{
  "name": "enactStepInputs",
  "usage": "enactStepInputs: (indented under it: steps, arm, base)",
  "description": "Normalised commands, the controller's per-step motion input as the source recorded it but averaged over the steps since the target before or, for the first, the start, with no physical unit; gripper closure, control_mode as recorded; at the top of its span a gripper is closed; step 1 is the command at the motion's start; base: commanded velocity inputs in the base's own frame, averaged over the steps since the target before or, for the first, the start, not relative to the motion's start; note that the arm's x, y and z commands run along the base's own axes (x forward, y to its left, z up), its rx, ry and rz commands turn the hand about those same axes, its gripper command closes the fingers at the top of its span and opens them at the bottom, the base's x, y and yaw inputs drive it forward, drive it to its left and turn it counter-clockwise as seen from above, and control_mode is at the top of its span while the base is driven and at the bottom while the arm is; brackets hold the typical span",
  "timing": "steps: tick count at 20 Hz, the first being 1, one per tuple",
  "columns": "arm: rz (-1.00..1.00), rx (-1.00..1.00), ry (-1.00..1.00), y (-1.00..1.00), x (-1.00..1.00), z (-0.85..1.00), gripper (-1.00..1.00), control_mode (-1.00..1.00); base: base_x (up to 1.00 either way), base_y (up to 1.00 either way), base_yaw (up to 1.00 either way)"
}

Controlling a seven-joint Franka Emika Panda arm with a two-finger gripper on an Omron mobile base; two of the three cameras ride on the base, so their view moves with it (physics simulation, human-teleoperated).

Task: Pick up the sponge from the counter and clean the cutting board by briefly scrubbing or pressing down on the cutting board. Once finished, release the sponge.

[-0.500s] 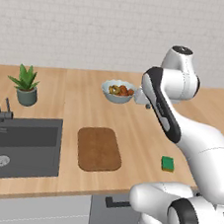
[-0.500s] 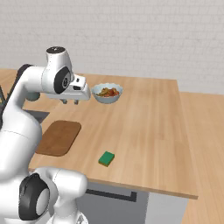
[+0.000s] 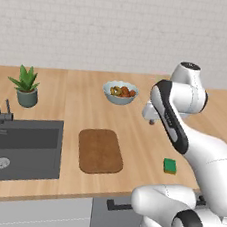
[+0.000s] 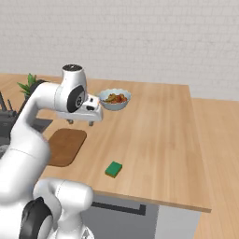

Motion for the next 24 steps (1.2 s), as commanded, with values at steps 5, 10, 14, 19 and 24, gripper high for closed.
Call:
enactStepInputs:
  steps: [5, 10, 14, 19, 24]
  arm:
    - [0.01, 0.02, 0.29, -0.67, 0.14, -1.0, -1.0, -1.0]
    - [-0.04, -0.07, 0.34, -0.09, 0.23, -0.97, -1.0, -1.0]
    - [0.0, 0.01, 0.05, -0.38, -0.07, -0.67, -1.0, -1.0]
    - [-0.07, 0.03, -0.03, -0.28, -0.43, -0.43, -1.0, -1.0]
    - [-0.17, 0.02, 0.0, -0.13, -0.1, -0.23, -1.0, -1.0]
  base:
    - [0.0, 0.0, 0.0]
    - [0.0, 0.0, 0.0]
    - [0.0, 0.0, 0.0]
    - [0.0, 0.0, 0.0]
    - [0.0, 0.0, 0.0]
